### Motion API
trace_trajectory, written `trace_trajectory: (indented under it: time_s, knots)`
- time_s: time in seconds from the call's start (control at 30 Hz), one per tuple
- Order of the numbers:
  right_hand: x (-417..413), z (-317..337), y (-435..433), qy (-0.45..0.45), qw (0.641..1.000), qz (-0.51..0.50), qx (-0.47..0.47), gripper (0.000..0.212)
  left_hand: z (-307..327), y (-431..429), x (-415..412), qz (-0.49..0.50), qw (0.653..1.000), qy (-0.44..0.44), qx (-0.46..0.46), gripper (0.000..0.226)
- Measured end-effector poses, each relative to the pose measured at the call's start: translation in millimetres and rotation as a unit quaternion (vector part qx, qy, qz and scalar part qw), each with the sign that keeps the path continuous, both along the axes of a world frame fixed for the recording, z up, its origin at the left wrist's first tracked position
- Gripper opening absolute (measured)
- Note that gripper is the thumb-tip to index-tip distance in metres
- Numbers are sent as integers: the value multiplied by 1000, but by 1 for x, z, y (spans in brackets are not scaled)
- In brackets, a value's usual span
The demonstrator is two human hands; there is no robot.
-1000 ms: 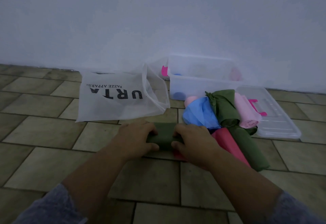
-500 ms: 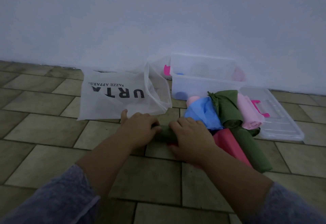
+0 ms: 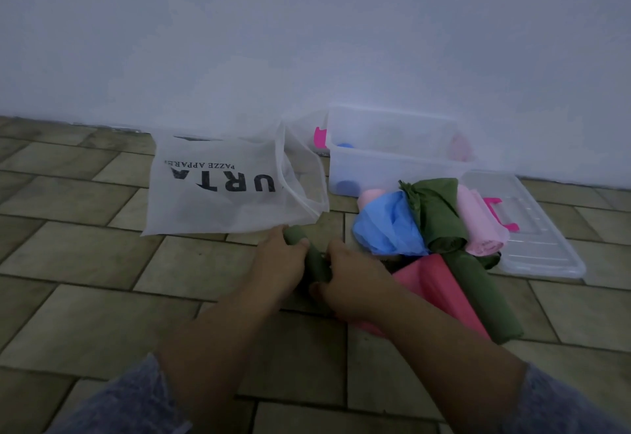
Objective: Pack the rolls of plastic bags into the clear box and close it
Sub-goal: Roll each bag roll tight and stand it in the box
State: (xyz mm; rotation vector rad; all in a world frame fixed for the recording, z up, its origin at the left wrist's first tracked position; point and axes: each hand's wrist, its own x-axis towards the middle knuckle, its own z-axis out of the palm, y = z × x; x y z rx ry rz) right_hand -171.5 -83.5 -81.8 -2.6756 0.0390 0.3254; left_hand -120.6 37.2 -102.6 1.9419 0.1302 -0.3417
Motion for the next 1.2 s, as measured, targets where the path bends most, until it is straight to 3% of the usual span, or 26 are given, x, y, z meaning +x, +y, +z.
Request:
trace_trajectory:
  time_s: [0.1,0.23,0.37,0.5,0.6,0.67,0.73,0.83,0.93,1.03,1.13,1.2]
  knots:
    - [-5,7,2,57,995,14,87,28,1,-4,-4,61,994,9,-94,26]
    - [4,23,-7,121,977,-20,174,26,14,-10,0,95,966,90,-223,22]
    - [27,45,-28,96,947,-67,300,19,40,-24,20,103,938,96,-317,21]
    - [54,83,-65,61,895,-97,431,13,75,-48,67,28,957,7,-288,23]
    - [84,114,-105,24,856,-148,495,10,96,-66,111,-61,989,-121,-60,55]
    - [110,126,-132,-7,851,-212,480,10,98,-78,130,-115,978,-165,55,63]
    - [137,125,-153,-35,861,-273,427,21,95,-90,140,-163,967,-146,130,78]
    - [169,109,-166,-23,909,-303,286,15,83,-98,151,-207,942,-126,232,91]
    - [196,85,-163,63,952,-263,145,15,76,-96,152,-218,933,-139,249,90]
    - [215,65,-148,95,980,-174,10,23,70,-96,151,-221,928,-146,263,89]
    - [220,60,-134,123,984,-118,-48,37,68,-95,152,-222,925,-141,274,89]
    - [225,61,-137,151,980,-104,-74,29,67,-95,152,-217,924,-140,283,88]
